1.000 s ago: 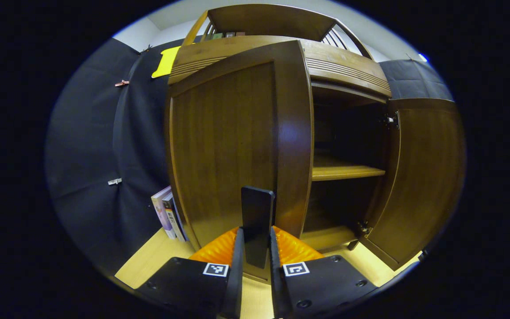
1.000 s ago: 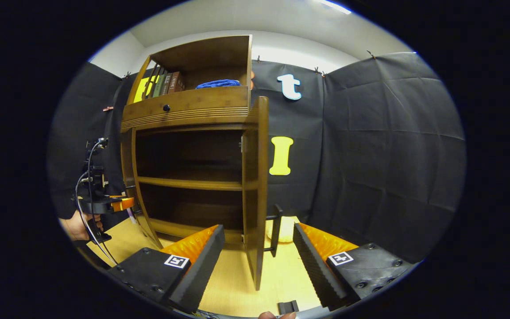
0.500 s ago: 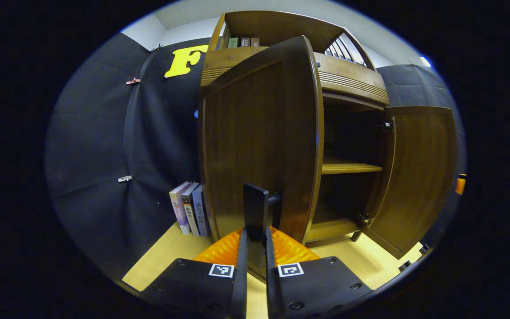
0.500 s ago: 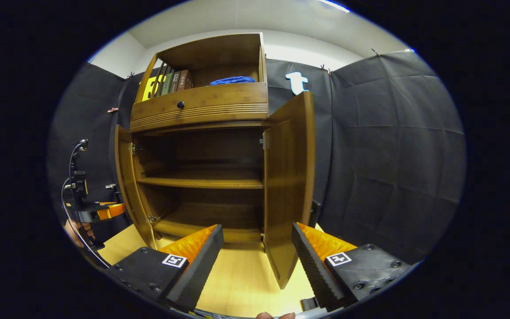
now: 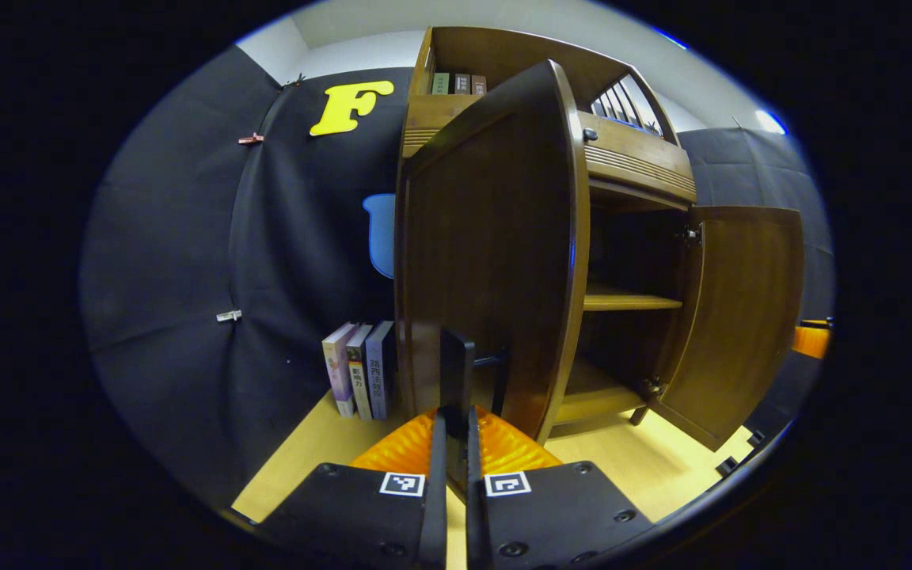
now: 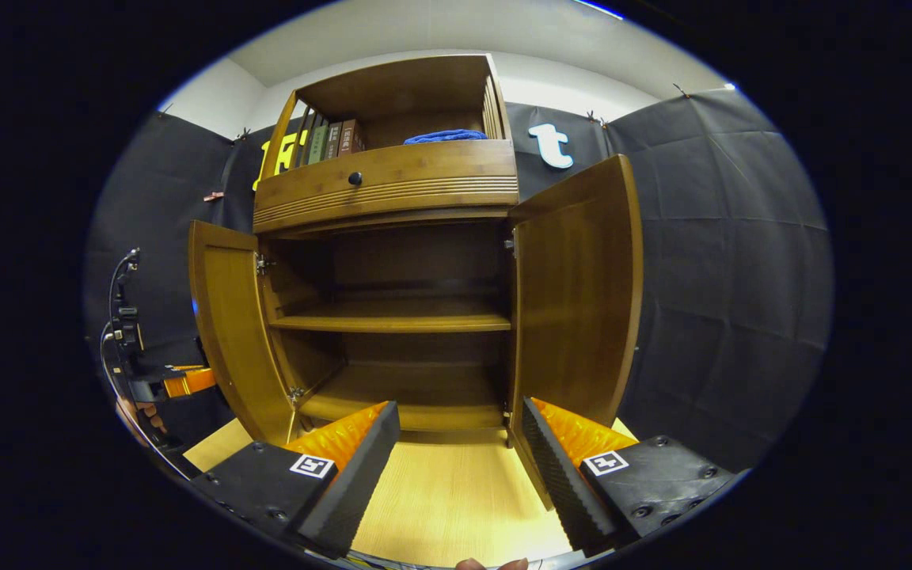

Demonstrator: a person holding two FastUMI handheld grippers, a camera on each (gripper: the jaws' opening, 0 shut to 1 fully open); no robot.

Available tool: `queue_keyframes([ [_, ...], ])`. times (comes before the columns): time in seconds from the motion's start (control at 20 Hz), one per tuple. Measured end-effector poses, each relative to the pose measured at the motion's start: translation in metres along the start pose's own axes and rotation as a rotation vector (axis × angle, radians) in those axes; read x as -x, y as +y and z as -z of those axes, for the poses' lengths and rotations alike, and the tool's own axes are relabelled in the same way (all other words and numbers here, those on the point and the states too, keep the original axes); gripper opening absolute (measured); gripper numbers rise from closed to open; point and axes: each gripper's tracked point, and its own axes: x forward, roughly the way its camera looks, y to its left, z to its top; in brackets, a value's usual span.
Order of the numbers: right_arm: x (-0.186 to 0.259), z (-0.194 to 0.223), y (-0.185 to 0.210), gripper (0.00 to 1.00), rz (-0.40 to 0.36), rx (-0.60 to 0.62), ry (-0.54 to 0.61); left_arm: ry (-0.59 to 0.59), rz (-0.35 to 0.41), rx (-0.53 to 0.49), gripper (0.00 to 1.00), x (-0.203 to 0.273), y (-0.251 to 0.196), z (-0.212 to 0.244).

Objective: Open the right door of the double-door shoe cabinet with the right hand, and open the left door with the left hand.

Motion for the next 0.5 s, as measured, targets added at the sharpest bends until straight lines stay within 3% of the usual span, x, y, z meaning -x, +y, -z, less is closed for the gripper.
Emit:
queue_keyframes([
  [0.35, -0.009, 0.009, 0.014, 0.96, -0.021, -0.048, 0.023, 0.0, -0.127, -0.005, 0.1, 0.005, 0.073, 0.002],
  [0.5, -0.014, 0.01, 0.015, 0.98, -0.02, -0.058, 0.03, 0.005, -0.091, 0.049, 0.11, 0.009, 0.083, 0.003],
])
